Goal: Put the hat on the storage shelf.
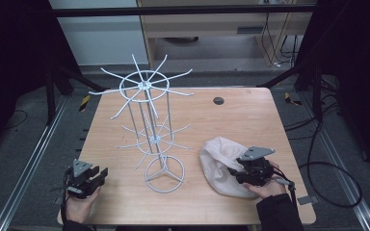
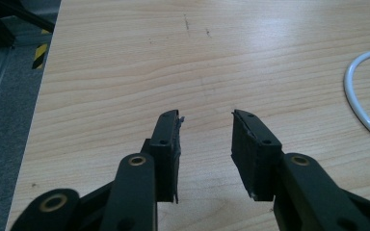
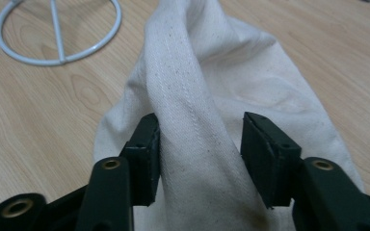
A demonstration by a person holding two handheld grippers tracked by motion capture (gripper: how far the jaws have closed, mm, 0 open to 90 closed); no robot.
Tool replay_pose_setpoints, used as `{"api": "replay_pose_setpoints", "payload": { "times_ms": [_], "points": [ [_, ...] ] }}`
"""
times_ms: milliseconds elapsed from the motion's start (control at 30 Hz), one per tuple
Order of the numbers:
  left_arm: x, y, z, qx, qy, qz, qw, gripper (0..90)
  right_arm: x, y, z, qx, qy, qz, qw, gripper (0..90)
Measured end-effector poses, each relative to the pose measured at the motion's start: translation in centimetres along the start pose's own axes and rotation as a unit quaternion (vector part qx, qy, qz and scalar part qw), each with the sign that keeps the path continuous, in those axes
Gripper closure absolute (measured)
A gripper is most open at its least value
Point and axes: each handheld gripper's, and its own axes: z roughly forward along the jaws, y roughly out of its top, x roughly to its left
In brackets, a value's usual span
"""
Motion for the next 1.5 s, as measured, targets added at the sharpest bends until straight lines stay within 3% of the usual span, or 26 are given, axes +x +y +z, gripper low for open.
{"api": "replay_pose_setpoints", "payload": {
  "times_ms": [100,267,367,633,800,967,1133,1400,1500],
  "points": [
    [0.0,0.0,0.0,0.000,-0.001,-0.001,1.0000,61.6,0.0,0.0,0.6,0.018,0.000,-0.002,0.9998,62.8],
    [0.1,0.0,0.0,0.000,-0.001,-0.002,1.0000,59.6,0.2,0.0,1.3,0.038,-0.020,-0.008,0.9990,84.4],
    [0.1,0.0,0.0,0.000,0.000,-0.002,1.0000,59.3,0.3,0.1,1.0,0.034,-0.025,-0.006,0.9991,86.3],
    [0.0,0.0,0.0,-0.002,-0.001,-0.003,1.0000,59.3,-0.1,0.1,-1.3,-0.016,-0.015,0.017,0.9996,86.9],
    [0.0,0.0,-0.1,-0.004,0.000,-0.003,1.0000,59.6,-0.1,0.0,-3.0,-0.067,-0.011,0.035,0.9971,87.0],
    [0.0,0.1,-0.1,-0.004,0.000,-0.003,1.0000,59.8,-0.2,0.2,-4.9,-0.121,-0.016,0.048,0.9914,87.1],
    [0.0,0.1,-0.1,-0.004,0.000,-0.003,1.0000,60.0,-0.1,0.6,-6.9,-0.180,-0.029,0.043,0.9823,87.1],
    [0.0,0.1,-0.1,-0.004,0.001,-0.004,1.0000,60.3,0.2,1.7,-9.0,-0.237,-0.037,0.035,0.9701,87.2],
    [0.1,0.0,-0.1,-0.004,0.001,-0.004,1.0000,60.3,0.3,2.2,-9.8,-0.262,-0.035,0.031,0.9640,87.2]
  ]
}}
